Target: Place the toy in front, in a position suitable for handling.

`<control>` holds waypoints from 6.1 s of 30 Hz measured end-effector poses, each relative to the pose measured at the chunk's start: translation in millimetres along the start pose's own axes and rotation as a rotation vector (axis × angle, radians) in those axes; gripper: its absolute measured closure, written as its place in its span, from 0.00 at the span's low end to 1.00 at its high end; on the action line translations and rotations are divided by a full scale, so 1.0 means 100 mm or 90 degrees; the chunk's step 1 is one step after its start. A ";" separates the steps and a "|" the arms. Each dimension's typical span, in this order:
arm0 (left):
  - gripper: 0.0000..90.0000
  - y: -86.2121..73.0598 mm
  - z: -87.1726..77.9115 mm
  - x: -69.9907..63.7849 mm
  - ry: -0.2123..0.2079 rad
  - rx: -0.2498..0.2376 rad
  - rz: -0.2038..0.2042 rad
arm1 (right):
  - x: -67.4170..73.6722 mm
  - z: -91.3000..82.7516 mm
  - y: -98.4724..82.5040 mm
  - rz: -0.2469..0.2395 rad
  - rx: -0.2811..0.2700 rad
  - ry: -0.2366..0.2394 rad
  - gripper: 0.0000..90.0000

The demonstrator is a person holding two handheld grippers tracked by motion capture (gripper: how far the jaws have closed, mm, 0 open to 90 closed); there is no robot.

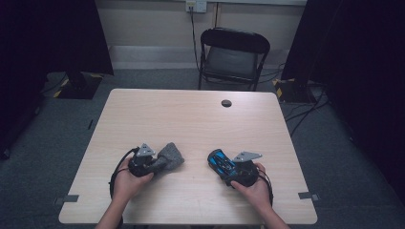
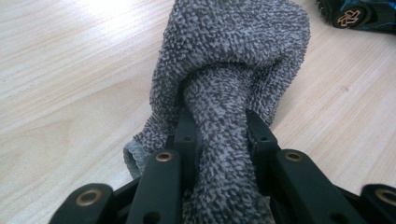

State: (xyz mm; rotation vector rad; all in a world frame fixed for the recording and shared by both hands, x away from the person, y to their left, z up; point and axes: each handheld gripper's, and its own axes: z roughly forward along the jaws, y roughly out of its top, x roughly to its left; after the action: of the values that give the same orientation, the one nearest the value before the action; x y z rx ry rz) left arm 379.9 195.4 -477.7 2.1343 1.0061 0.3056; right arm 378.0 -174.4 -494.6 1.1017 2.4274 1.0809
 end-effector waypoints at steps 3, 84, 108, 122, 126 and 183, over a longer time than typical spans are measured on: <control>0.79 -0.01 0.01 -0.01 0.000 -0.001 -0.001 | -0.02 0.00 0.02 -0.003 0.000 0.007 0.23; 0.78 -0.05 0.00 0.06 0.033 -0.009 -0.020 | 0.20 0.15 0.28 -0.064 0.062 0.040 0.29; 0.78 -0.07 -0.02 0.12 0.037 -0.018 -0.032 | 0.85 0.45 0.52 -0.140 0.078 0.094 0.29; 0.78 -0.07 -0.01 0.11 0.035 -0.021 -0.030 | 0.86 0.46 0.49 -0.144 0.061 0.091 0.31; 0.78 -0.06 -0.01 0.10 0.035 -0.019 -0.029 | 0.88 0.48 0.52 -0.143 0.067 0.088 0.31; 0.25 -0.25 -0.54 0.08 -0.024 -0.022 -0.045 | 1.00 0.43 1.09 -0.199 0.023 0.136 0.22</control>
State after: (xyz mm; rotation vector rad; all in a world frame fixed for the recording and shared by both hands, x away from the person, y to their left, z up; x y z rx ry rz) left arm 344.5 239.7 -458.7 2.0618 1.0442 0.2454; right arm 390.3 -32.0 -439.2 0.6101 2.6766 1.1010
